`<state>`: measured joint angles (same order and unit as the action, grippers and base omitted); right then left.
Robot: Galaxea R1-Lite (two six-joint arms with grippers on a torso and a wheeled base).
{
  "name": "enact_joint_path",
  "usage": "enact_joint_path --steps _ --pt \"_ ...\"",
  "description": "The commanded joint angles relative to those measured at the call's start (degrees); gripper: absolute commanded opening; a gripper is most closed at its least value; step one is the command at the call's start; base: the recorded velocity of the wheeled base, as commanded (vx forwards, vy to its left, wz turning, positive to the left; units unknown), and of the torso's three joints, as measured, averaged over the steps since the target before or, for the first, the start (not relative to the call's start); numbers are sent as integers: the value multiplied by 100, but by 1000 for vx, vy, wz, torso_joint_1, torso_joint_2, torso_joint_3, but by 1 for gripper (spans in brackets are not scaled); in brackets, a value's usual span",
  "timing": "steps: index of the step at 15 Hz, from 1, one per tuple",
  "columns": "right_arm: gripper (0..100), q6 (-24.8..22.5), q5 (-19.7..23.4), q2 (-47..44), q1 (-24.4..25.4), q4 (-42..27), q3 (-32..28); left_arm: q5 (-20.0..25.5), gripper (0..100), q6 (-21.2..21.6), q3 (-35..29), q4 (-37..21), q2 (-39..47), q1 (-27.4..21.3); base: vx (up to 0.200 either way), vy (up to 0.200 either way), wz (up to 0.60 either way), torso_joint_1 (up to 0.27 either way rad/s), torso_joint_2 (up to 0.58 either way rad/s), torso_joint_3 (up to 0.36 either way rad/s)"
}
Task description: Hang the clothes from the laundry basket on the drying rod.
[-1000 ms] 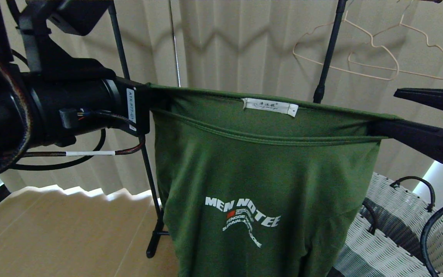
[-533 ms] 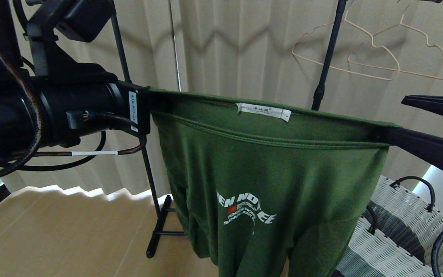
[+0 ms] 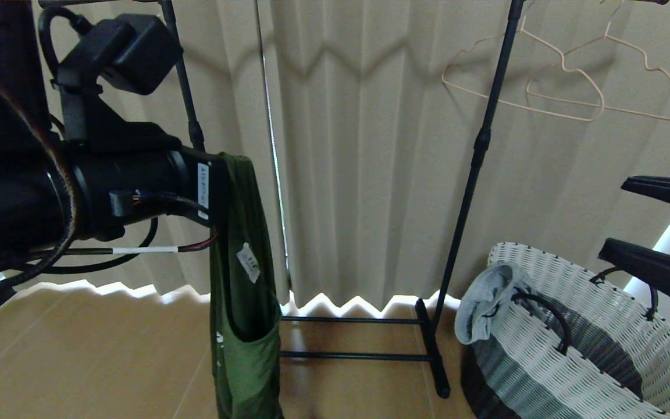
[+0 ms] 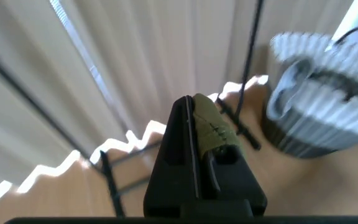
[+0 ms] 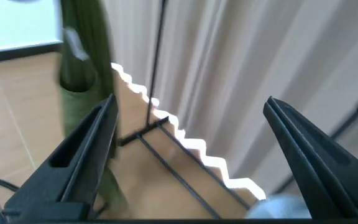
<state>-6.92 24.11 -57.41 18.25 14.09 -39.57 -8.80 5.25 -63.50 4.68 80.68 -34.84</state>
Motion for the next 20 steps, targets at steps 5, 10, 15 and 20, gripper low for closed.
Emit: enact_joint_path --steps 5,10,15,20 --pt "100 -898 -574 493 -1702 269 1338 45 0 28 2149 -81 -2153 1770 0 0 0 0 0 0" --pt "100 -916 -680 643 -2194 1983 2762 45 0 20 3617 -99 -3919 2421 0 0 0 0 0 0" --pt "100 -556 -873 775 -2203 2537 3236 63 0 -218 4135 -37 -4666 2377 0 0 0 0 0 0" --pt "100 -336 -864 907 -2203 2502 3236 63 0 -121 4460 -64 -5115 2359 0 0 0 0 0 0"
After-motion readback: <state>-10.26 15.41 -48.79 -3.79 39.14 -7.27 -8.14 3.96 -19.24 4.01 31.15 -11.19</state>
